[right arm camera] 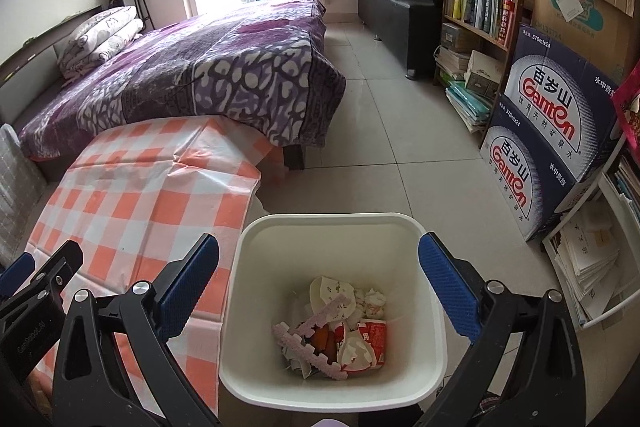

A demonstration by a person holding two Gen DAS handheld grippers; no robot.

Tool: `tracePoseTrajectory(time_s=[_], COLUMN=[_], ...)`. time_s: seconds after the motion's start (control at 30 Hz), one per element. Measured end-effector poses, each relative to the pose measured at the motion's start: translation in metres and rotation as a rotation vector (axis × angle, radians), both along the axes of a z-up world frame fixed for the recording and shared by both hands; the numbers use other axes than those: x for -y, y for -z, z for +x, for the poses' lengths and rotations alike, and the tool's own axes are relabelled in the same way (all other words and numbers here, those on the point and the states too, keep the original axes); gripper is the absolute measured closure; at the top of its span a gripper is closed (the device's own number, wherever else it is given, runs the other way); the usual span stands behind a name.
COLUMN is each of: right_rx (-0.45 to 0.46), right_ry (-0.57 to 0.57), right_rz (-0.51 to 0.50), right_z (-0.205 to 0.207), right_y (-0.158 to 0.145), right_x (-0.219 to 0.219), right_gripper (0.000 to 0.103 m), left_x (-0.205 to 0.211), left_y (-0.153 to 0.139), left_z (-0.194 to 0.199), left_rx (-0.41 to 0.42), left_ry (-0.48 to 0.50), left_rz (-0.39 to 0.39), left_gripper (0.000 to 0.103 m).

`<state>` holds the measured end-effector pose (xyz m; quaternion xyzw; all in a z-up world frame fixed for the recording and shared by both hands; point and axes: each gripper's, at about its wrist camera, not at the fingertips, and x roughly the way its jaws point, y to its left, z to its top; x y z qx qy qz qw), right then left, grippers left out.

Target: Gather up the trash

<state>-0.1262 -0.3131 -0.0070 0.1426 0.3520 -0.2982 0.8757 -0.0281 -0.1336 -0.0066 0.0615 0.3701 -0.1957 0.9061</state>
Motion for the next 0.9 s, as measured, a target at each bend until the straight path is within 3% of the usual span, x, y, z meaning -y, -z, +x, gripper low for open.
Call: tracePoseTrajectory(time_s=[0.9], right_rx=[-0.005], right_ry=[-0.015], right_rz=[-0.002], right_z=[0.0021], right_y=[0.0015], right_x=[-0.0039], right_gripper=[0.007], left_x=[-0.0038], left_y=[0.0031], left_z=[0.0068], left_rx=[-0.01], left_ry=[-0.022], left_rz=[0.001], left_gripper=[0.011])
